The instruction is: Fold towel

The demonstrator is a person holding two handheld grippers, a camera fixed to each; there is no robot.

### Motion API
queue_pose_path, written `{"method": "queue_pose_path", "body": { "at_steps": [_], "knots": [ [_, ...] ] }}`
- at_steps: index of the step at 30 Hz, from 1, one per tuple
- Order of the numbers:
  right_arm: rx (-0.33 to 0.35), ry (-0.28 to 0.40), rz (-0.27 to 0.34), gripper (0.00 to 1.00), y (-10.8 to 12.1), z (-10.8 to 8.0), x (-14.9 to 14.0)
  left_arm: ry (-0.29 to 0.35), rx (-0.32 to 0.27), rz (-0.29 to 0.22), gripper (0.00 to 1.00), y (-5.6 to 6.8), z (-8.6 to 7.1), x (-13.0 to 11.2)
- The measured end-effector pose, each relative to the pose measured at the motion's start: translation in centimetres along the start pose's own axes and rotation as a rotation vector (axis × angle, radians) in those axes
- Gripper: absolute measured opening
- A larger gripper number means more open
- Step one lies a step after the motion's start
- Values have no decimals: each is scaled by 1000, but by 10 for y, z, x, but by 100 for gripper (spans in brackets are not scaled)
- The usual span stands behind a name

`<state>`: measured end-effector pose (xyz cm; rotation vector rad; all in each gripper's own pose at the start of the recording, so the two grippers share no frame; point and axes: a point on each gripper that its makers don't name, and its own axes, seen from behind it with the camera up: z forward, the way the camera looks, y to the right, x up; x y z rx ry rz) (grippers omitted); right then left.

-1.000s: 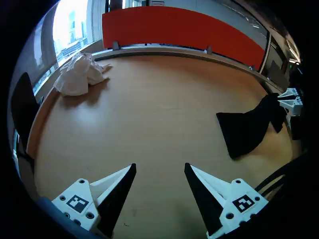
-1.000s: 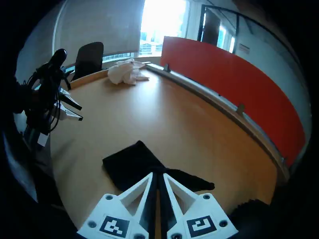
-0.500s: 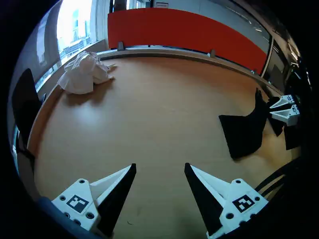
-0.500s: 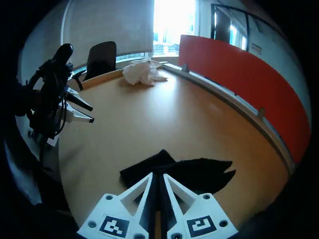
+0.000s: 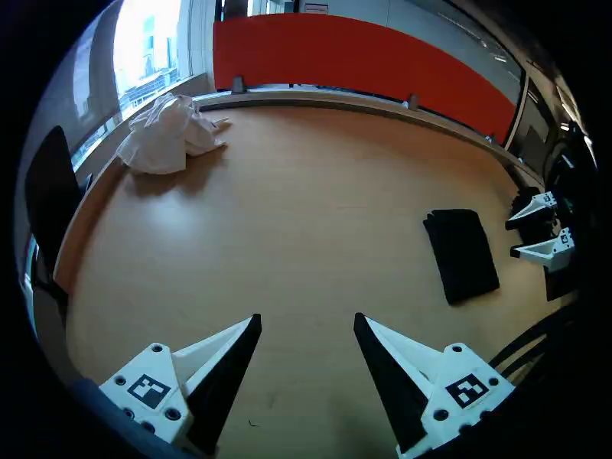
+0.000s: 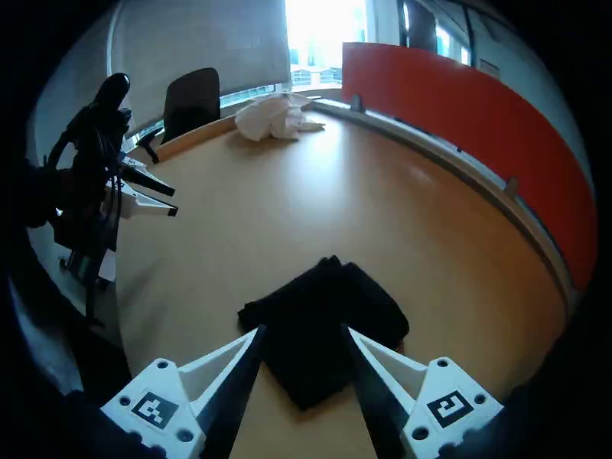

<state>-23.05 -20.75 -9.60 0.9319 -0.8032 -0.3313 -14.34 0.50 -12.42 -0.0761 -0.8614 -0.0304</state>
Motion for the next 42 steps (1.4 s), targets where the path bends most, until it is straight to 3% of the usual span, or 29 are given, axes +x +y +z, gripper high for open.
{"method": "queue_pose_path", "body": {
  "at_steps": [14, 26, 34, 42],
  "knots": [
    [-32, -47, 28, 72, 6, -1, -42, 3, -6, 12, 90, 6, -1, 3],
    [-46, -132, 53, 72, 5, 8, -95, 1, -7, 14, 90, 6, 0, 4],
    [-54, -150, 76, 68, 5, 13, -109, -3, -7, 18, 90, 7, 1, 3],
    [-61, -150, 87, 46, 3, 20, -114, -5, -10, 12, 90, 7, 2, 3]
  ]
}}
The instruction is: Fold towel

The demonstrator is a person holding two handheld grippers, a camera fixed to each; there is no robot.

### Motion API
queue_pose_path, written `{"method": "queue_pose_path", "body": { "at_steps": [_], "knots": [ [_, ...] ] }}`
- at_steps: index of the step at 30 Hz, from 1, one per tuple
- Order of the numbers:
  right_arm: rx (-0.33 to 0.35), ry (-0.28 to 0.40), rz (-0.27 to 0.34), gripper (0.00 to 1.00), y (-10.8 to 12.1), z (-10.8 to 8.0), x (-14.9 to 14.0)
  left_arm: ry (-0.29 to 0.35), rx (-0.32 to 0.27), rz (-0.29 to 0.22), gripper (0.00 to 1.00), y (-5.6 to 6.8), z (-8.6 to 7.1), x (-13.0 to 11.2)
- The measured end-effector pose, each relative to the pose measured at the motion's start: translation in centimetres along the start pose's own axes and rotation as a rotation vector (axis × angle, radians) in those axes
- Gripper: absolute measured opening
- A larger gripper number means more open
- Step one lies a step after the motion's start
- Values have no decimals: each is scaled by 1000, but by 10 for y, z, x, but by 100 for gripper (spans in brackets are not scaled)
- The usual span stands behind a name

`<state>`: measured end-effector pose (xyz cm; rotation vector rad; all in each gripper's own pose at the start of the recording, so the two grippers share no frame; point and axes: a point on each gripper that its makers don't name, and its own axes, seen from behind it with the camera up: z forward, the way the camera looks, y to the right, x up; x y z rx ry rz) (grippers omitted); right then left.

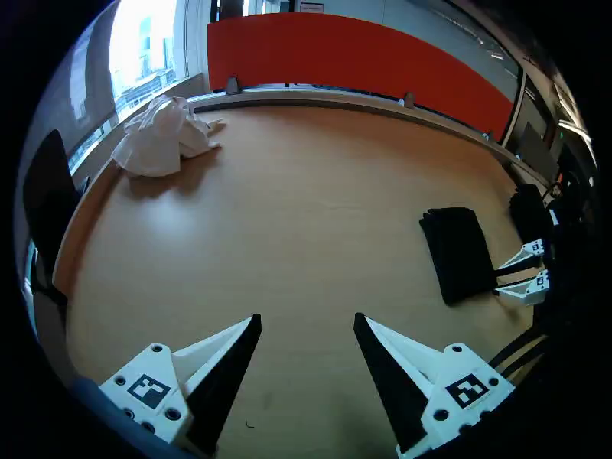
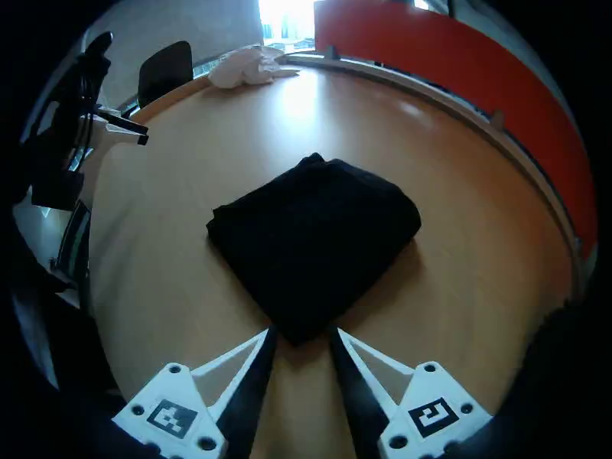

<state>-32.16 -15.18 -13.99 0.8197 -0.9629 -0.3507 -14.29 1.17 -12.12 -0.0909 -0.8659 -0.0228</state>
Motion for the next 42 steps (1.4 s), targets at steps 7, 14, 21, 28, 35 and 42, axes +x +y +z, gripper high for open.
{"method": "queue_pose_path", "body": {
  "at_steps": [7, 14, 21, 28, 35, 42],
  "knots": [
    [-3, -1, -9, 45, 0, -2, -2, 1, 1, 4, 90, 0, 0, 1],
    [-22, 2, -35, 18, 3, -2, -4, 1, 1, 4, 90, 0, 1, 2],
    [-27, 22, -29, 5, 6, -4, 1, 3, 1, 6, 90, 1, 1, 4],
    [-32, 61, -29, 5, 12, -17, 23, 7, -2, 10, 90, 3, 1, 7],
    [-29, 140, -33, 5, 19, -44, 74, 18, -10, 14, 90, 7, 2, 14],
    [-47, 208, -51, 5, 32, -76, 129, 32, -20, 21, 90, 12, 1, 23]
  ]
}}
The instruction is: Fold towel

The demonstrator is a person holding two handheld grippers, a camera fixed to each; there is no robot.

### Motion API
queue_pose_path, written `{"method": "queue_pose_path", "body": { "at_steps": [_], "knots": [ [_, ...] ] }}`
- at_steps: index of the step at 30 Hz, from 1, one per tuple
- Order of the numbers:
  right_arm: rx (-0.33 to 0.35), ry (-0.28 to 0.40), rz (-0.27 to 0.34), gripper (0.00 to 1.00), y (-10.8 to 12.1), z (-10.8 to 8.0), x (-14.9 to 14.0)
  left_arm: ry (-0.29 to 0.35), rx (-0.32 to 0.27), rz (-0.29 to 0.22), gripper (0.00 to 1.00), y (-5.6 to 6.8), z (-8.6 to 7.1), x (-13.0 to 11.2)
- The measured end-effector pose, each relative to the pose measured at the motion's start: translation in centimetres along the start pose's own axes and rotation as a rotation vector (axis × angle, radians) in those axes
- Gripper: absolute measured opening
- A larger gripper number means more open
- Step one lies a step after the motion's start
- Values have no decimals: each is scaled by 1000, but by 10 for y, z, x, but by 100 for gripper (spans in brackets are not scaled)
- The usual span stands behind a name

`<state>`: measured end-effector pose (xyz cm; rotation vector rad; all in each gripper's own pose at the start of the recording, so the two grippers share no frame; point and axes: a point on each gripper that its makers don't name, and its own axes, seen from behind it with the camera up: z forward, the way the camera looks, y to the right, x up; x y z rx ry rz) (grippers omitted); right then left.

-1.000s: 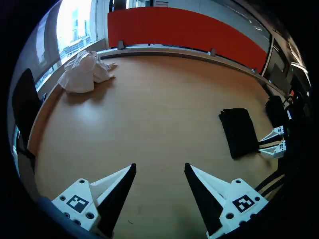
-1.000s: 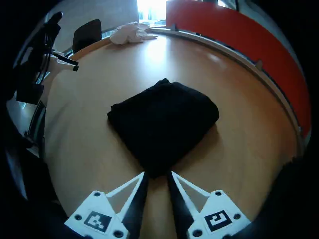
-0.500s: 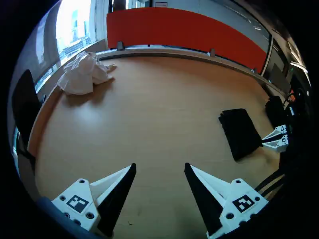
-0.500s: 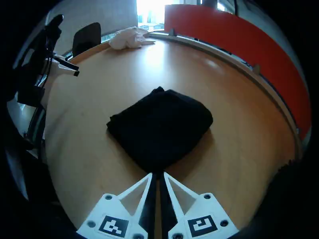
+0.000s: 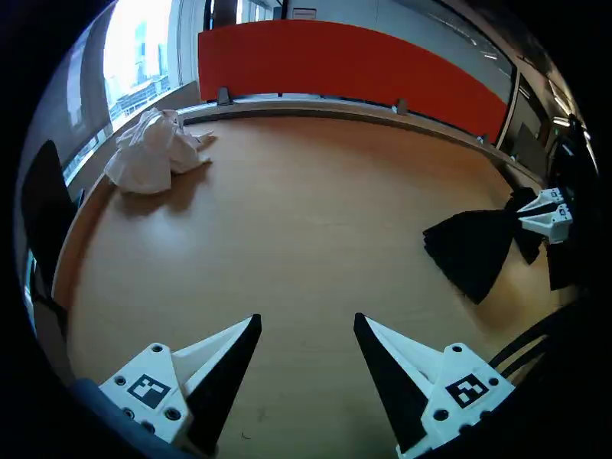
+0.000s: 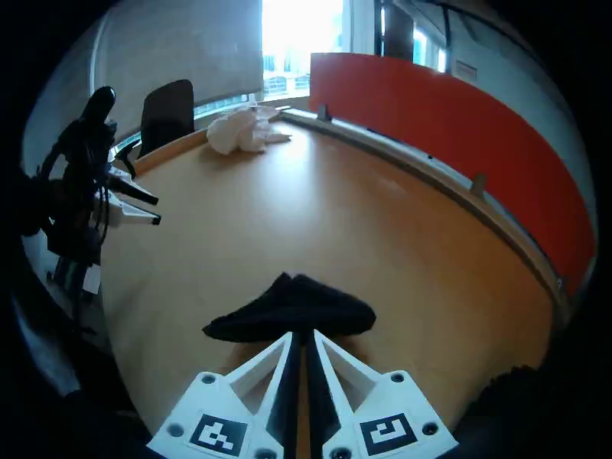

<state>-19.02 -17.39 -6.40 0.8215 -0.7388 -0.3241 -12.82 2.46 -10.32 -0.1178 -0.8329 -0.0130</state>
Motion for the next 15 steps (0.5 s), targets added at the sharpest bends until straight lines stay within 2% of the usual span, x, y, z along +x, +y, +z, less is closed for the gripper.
{"method": "queue_pose_path", "body": {
  "at_steps": [8, 15],
  "knots": [
    [-31, 60, -2, 5, 15, -24, 45, 16, -6, 3, 90, 4, 1, 10],
    [-68, 79, 18, 4, 33, -40, 52, 17, -18, -2, 90, 9, 2, 13]
  ]
}}
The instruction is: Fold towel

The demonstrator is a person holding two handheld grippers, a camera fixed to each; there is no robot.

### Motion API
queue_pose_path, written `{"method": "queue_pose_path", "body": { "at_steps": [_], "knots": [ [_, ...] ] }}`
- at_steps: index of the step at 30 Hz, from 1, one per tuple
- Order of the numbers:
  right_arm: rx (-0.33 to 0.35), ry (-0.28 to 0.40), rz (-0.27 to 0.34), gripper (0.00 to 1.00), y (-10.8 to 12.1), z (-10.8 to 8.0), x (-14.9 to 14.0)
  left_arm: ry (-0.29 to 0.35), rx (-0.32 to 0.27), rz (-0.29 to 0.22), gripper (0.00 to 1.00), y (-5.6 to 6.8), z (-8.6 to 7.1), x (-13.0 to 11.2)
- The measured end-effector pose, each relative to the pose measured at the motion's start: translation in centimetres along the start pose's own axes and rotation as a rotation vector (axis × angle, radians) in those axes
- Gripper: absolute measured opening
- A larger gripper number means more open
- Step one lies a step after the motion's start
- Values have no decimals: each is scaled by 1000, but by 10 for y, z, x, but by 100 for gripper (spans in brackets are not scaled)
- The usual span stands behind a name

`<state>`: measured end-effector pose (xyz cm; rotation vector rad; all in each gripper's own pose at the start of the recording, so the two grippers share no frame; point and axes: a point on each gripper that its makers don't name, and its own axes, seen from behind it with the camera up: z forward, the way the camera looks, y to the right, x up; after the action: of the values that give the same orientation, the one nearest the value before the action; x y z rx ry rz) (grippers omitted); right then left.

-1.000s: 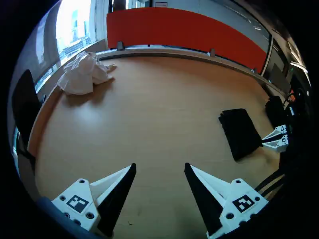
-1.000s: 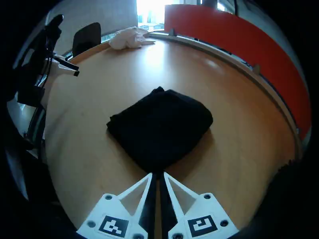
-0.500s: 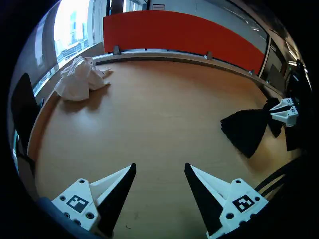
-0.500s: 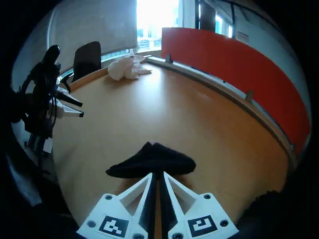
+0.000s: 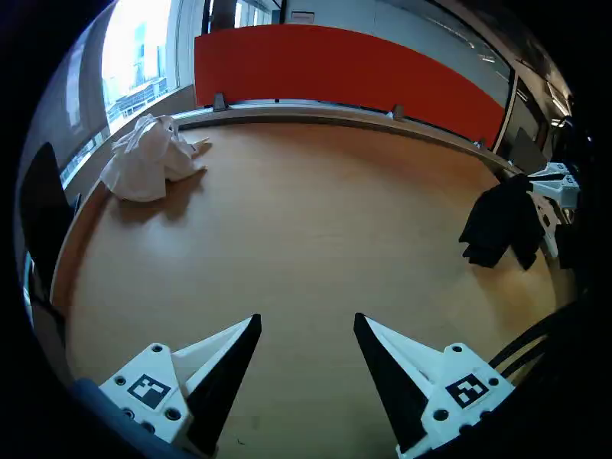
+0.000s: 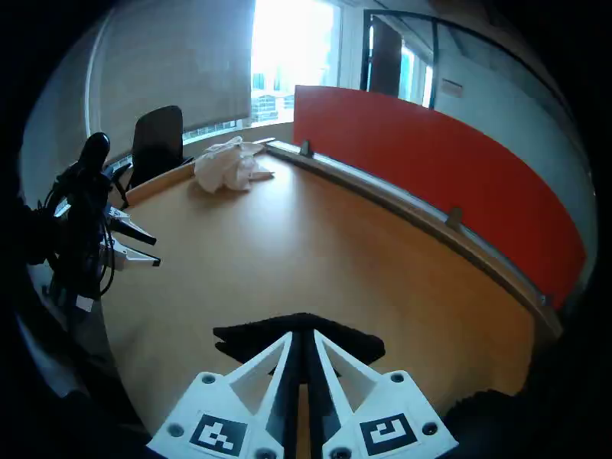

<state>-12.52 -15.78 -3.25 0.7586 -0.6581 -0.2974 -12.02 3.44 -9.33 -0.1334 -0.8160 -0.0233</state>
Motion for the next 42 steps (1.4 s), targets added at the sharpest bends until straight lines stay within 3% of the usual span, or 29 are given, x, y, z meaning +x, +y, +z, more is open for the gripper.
{"method": "queue_pose_path", "body": {
  "at_steps": [11, 26, 42],
  "knots": [
    [-63, 0, 46, 4, 49, -29, -2, -2, -10, 14, 90, 4, 2, 6],
    [-156, -1, 94, 4, 138, -68, 0, -2, -15, 21, 90, 7, 3, 12],
    [-277, -64, 107, 4, 238, -102, -16, -3, -7, 33, 90, 6, 1, 16]
  ]
}}
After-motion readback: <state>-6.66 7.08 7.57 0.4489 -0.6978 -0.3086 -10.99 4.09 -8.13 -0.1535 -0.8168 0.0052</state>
